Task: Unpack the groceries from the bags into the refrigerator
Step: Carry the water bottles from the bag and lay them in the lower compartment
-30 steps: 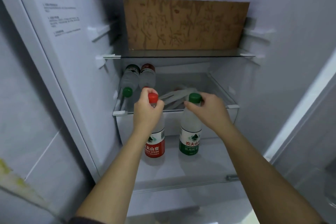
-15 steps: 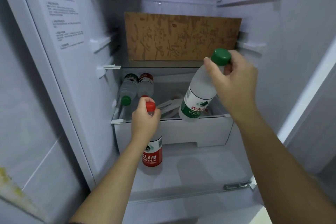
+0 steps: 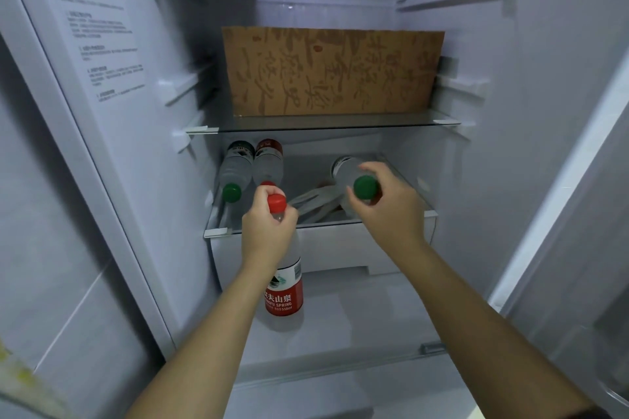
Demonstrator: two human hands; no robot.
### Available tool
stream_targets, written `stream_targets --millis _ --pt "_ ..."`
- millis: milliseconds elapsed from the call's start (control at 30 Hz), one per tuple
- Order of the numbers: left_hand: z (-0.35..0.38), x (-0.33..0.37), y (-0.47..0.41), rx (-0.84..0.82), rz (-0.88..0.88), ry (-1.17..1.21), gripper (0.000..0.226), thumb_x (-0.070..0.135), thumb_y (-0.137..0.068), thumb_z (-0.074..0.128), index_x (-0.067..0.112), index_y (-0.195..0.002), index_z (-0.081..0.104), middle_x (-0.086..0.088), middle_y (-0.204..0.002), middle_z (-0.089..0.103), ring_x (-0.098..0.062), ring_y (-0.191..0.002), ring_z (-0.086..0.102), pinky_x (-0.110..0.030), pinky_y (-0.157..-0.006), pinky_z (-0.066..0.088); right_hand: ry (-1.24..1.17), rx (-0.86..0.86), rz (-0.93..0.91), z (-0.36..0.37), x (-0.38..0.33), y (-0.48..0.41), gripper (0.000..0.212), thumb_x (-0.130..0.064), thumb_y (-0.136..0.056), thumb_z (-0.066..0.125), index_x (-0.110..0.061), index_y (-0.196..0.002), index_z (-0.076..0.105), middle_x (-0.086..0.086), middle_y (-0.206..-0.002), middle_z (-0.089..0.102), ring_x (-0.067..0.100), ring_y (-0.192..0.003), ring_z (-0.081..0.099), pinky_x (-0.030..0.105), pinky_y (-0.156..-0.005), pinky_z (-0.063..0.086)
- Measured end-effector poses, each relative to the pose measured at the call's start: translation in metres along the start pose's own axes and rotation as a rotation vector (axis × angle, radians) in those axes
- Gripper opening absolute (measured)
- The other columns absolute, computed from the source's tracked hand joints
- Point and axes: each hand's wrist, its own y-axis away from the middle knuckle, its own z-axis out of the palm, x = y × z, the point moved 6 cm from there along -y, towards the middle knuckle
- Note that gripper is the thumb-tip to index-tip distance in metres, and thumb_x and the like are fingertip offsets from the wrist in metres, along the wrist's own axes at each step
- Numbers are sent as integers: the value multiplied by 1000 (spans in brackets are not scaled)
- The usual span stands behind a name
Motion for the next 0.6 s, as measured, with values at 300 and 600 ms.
stream_targets --millis 300,600 --pt "1 -2 -1 9 2 -7 20 12 -88 62 21 -103 51 6 -76 54 -6 -66 52 -5 -54 39 294 -261 97 75 55 -7 57 -27 -85 69 -24 -139 50 8 -88 70 28 -77 65 34 -67 45" --pt "1 -2 -1 22 0 -7 20 10 -88 63 22 -99 51 5 -73 54 -3 -63 51 -5 -56 40 360 -365 71 102 68 -22 61 -37 -95 52 -28 -152 32 12 -116 64 30 -108 55 38 -83 39"
